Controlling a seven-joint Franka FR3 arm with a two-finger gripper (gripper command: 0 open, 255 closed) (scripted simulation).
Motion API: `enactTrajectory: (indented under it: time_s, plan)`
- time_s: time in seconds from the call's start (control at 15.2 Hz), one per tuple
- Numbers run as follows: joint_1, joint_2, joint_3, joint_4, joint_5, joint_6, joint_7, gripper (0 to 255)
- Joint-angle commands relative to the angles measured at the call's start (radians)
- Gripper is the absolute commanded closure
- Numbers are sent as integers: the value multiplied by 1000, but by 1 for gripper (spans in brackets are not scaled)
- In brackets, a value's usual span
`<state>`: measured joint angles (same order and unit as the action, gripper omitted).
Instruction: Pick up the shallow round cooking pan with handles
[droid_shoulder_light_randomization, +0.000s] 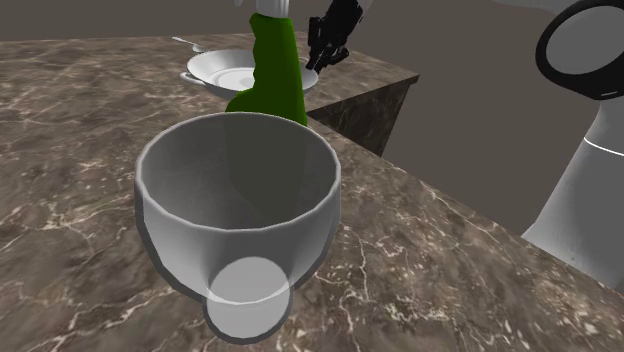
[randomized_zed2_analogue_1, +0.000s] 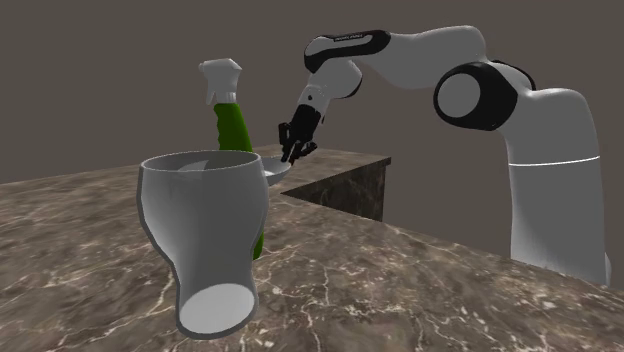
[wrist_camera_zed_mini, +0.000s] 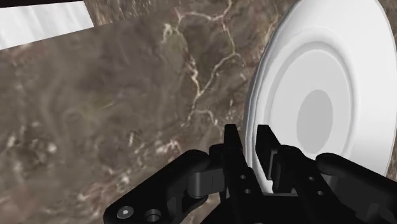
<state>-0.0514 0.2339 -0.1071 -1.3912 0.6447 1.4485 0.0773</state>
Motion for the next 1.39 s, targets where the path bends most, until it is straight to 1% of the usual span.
enactTrajectory:
  time_s: [0.0,0.4,0.92,1.32]
  plan:
    - [0,0,0,-1,0,1,0,255]
    - [1,-3,0,-5,0,2,0,255]
    - [-12,31,1,145,14,-97,61,255]
    - [-27,75,3,286,32,-180,114,255]
